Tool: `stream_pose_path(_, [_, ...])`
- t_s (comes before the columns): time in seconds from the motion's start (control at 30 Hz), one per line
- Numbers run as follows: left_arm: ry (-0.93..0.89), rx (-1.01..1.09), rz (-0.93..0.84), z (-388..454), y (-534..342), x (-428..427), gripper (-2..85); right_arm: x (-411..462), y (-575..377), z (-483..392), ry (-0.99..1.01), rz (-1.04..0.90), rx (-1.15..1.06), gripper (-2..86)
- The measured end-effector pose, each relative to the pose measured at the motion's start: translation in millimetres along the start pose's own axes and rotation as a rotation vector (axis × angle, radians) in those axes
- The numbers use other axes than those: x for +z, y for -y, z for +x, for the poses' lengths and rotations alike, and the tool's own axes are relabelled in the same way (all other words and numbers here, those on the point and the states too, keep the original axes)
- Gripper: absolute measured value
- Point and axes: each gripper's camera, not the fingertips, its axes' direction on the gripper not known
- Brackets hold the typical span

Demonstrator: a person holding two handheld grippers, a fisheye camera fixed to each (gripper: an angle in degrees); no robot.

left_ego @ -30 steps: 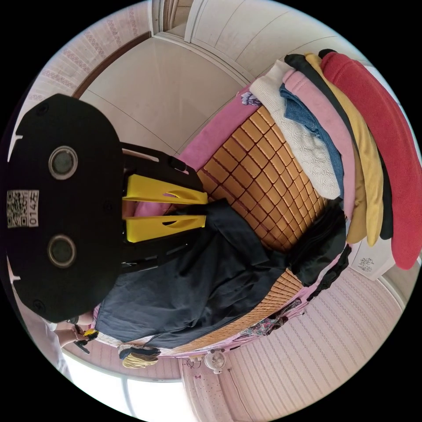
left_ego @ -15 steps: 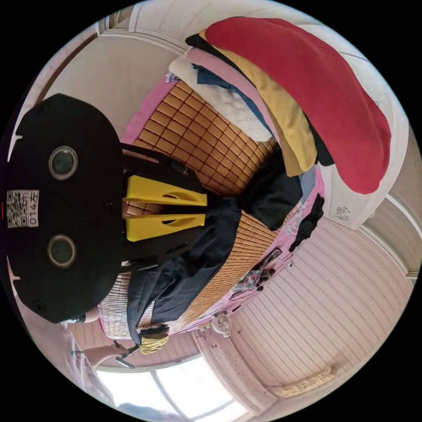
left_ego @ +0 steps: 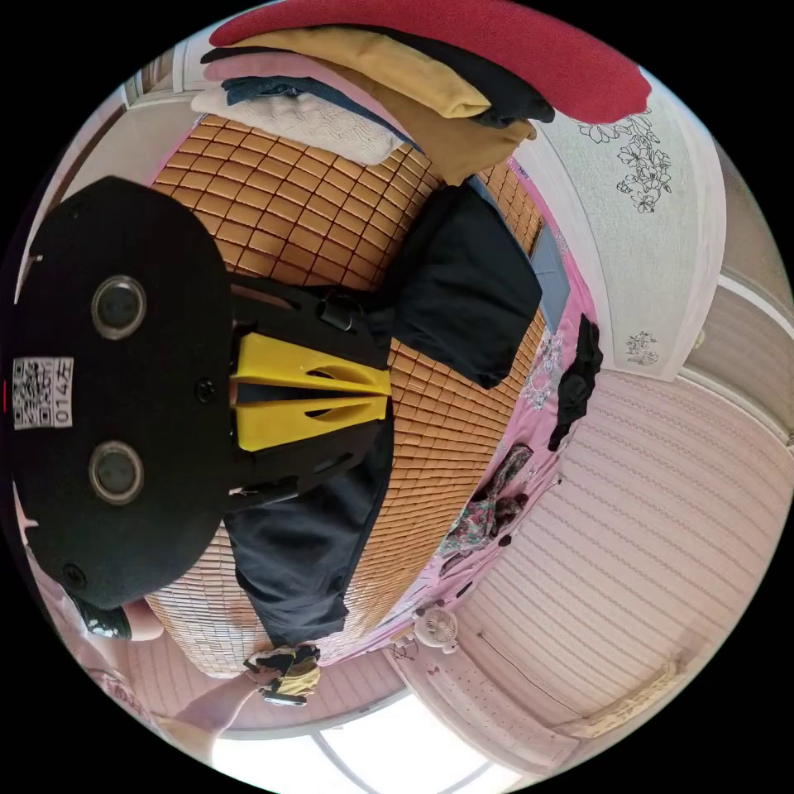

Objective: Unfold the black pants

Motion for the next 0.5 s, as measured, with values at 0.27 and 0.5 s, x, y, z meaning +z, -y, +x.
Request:
stream_pose_path(0.27, [0.192, 0.128, -0.369, 13.0, -23.6, 59.6, -0.7, 8.8, -47.1, 14.3, -0.021, -0.056, -0.134, 1.6])
stream_pose_path(0.5, [0.24, 0.074, -0.451, -3.2, -24.1, 42.6, -0.7, -7.5, -133.4, 70.5, 0.186, -0.076, 0.003, 1.5])
